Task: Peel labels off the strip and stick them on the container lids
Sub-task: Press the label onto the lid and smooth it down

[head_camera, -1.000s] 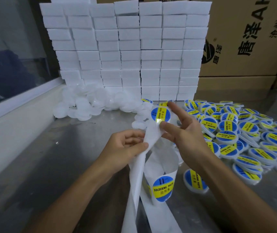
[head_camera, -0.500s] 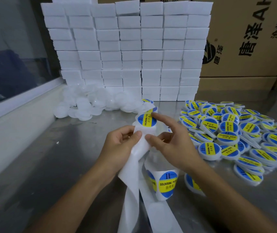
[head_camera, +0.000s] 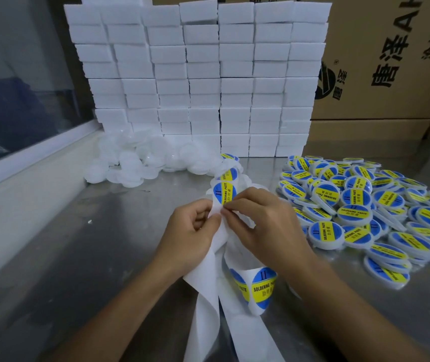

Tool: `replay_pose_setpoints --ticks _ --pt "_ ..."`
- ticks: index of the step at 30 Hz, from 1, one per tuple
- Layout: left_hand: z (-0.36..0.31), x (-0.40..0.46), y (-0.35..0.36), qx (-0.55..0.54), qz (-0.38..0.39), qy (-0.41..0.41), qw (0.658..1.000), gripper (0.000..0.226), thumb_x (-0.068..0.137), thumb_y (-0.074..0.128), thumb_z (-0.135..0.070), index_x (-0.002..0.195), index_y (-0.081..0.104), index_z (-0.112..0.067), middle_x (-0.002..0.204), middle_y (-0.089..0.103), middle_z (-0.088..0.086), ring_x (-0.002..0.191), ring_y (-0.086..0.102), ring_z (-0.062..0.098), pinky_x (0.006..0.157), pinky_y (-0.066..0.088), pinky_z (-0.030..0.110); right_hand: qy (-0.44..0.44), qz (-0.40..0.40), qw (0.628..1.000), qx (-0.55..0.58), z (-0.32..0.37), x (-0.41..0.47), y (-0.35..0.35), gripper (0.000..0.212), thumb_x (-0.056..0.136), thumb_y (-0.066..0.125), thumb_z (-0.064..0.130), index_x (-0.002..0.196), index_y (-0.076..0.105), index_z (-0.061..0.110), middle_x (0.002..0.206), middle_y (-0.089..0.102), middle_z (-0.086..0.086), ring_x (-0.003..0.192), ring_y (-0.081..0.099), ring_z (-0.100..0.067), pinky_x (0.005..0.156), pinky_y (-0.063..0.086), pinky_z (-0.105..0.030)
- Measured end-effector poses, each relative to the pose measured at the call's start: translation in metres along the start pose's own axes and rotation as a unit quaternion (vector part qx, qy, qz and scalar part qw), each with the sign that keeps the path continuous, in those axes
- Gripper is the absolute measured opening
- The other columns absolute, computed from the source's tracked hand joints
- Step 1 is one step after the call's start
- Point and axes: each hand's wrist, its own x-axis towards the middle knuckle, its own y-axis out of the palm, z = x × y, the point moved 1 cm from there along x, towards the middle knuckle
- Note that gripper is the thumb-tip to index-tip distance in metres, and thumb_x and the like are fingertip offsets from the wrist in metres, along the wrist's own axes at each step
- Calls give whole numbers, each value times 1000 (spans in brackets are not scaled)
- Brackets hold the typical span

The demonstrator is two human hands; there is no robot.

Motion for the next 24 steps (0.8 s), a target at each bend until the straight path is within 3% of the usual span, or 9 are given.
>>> replay_pose_setpoints --ticks 7,13,18,21,23,24 --pt "-2 1 0 4 20 9 1000 14 94 53 1 95 56 15 88 57 39 79 48 23 73 40 41 -12 -8 999 -32 3 1 3 12 88 65 15 83 71 7 77 65 -7 67 62 -28 53 49 -41" --pt "-2 0 0 7 30 22 999 26 88 53 -9 93 54 17 80 57 33 76 45 22 70 38 39 -9 4 999 -37 3 2 4 12 89 63 16 82 69 7 77 64 -7 64 62 -27 50 48 -41" --pt "-2 -1 0 9 19 17 1000 12 92 52 4 96 63 8 93 62 36 77 53 23 72 48 51 18 10 999 -26 3 1 5 9 90 62 16 86 65 8 82 62 -5 65 60 -26 53 48 -43" --pt "1 0 -2 18 10 15 1000 18 87 54 -7 94 65 6 92 63 34 74 54 26 69 47 47 53 -6 998 13 1 2 3 5 88 65 14 86 63 10 79 60 2 64 56 -19 54 48 -40" --pt "3 2 -4 23 -13 14 1000 17 88 55 -2 90 71 -8 87 71 21 72 63 31 70 51 45 99 -25 993 55 -4 2 -1 4 86 66 12 85 63 12 71 58 6 60 52 -13 56 47 -34" --pt "4 2 -5 26 -26 12 999 28 89 55 3 87 73 -18 84 75 10 75 67 26 72 53 43 126 -33 989 74 -8 2 -3 4 86 66 12 84 63 12 67 58 6 59 51 -13 56 46 -33"
